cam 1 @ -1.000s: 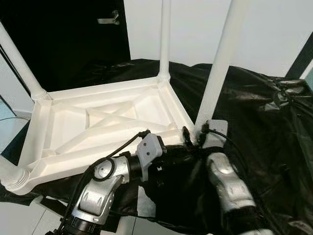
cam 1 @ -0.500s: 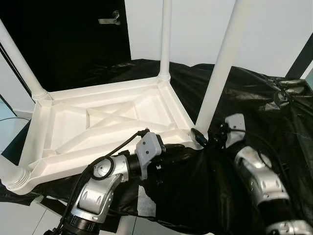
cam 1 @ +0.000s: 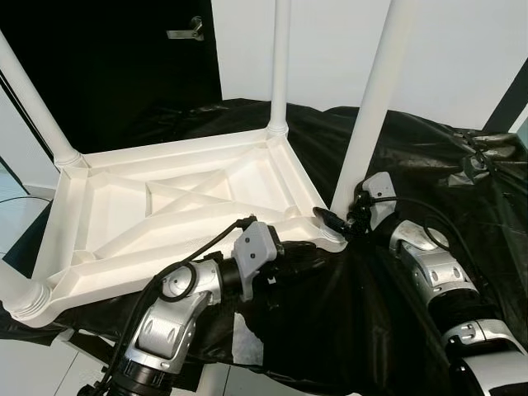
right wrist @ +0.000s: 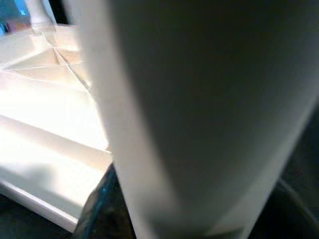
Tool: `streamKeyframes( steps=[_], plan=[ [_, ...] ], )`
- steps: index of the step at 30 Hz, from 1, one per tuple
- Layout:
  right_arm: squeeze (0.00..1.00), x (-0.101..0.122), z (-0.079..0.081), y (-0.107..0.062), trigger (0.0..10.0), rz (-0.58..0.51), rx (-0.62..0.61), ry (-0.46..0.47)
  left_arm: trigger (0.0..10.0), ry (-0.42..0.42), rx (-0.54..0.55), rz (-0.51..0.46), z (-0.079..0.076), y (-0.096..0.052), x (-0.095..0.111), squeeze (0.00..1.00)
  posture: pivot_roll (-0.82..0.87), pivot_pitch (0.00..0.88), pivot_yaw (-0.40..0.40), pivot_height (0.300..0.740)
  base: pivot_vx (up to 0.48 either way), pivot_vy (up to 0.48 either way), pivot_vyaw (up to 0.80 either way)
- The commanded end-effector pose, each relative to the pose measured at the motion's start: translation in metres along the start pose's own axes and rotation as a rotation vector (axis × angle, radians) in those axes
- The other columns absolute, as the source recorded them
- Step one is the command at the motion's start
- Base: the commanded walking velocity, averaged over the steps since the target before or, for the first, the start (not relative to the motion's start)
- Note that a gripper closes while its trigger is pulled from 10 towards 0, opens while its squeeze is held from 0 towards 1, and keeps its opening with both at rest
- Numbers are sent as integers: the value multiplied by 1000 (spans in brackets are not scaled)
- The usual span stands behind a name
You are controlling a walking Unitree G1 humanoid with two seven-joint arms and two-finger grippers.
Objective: Building children table
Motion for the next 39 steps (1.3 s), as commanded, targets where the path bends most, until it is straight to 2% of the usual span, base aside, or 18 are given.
streamKeyframes(
  steps=[1, 4, 8, 10, 12, 17, 19, 21, 22, 24, 25, 26, 28, 30, 36, 37, 39],
  plan=[
    [0, -7, 1, 0, 0, 42, 6, -6, 10000, 13, 116, 83, 4, -3, -19, 0, 22, 0, -36, 740, 0, 0, 0],
    [0, -11, 0, -1, 0, 44, -8, 15, 10000, 36, 137, 133, 5, -5, -29, 0, 20, 0, -33, 740, 0, 0, 0],
    [0, -16, 0, 0, 0, 41, -61, 40, 10000, 39, 167, 144, 9, -5, -33, 0, 12, 0, -26, 740, 0, 0, 0],
    [0, -17, -1, 2, 0, 29, -150, 69, 10000, 25, 184, 132, 12, -4, -31, 0, 9, 0, -24, 740, 0, 0, 0],
    [0, -17, -1, 2, 0, 29, -150, 69, 10000, 25, 184, 132, 12, -4, -31, 0, 9, 0, -24, 740, 0, 0, 0],
    [0, -20, 8, 5, 0, 14, -357, 167, 10000, 8, 232, 107, 21, -3, -25, 0, 0, 0, -12, 740, 0, 0, 0],
    [0, -20, 8, 5, 0, 14, -357, 167, 10000, 8, 232, 107, 21, -3, -25, 0, 0, 0, -12, 740, 0, 0, 0],
    [0, -23, 12, 5, 0, 20, -547, 235, 10000, -10, 267, 103, 26, -4, -24, 0, -4, 0, -6, 740, 0, 0, 0],
    [0, -23, 12, 5, 0, 20, -547, 235, 10000, -10, 267, 103, 26, -4, -24, 0, -4, 0, -6, 740, 0, 0, 0],
    [0, -25, 15, 4, 0, 32, -683, 278, 10000, -10, 280, 98, 29, -6, -24, 0, -3, 0, -5, 740, 0, 0, 0],
    [0, -25, 15, 4, 0, 32, -683, 278, 10000, -10, 280, 98, 29, -6, -24, 0, -3, 0, -5, 740, 0, 0, 0],
    [0, -25, 19, 3, 0, 37, -741, 294, 10000, -11, 284, 96, 31, -7, -24, 0, -4, 0, 2, 740, 0, 0, 0],
    [0, -25, 19, 3, 0, 37, -741, 294, 10000, -11, 284, 96, 31, -7, -24, 0, -4, 0, 2, 740, 0, 0, 0],
    [0, -20, 32, 6, 0, 18, -736, 305, 10000, 4, 294, 92, 36, -6, -21, 0, 7, 0, -2, 740, 0, 0, 0],
    [0, -13, 33, 6, 0, 1, -722, 291, 10000, 0, 297, 75, 44, -8, -14, 0, -2, 0, 11, 740, 0, 0, 0],
    [0, -12, 32, 6, 4275, 2, -722, 281, 10000, -3, 299, 71, 45, -9, -13, 0, -6, 0, 17, 740, 0, 0, 0],
    [0, -11, 32, 5, 4275, 5, -727, 275, 10000, -5, 300, 69, 45, -9, -13, 0, -6, 0, 17, 740, 0, 0, 0]
  ],
)
Point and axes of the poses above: a point about 5 cm out from each wrist's last joint towards the gripper, its own y axis pointing out of the wrist towards the gripper, its own x axis along the axis of the wrist's last joint, z = x × y, the point moved 3 cm from there along y, pointing out of the wrist towards the gripper
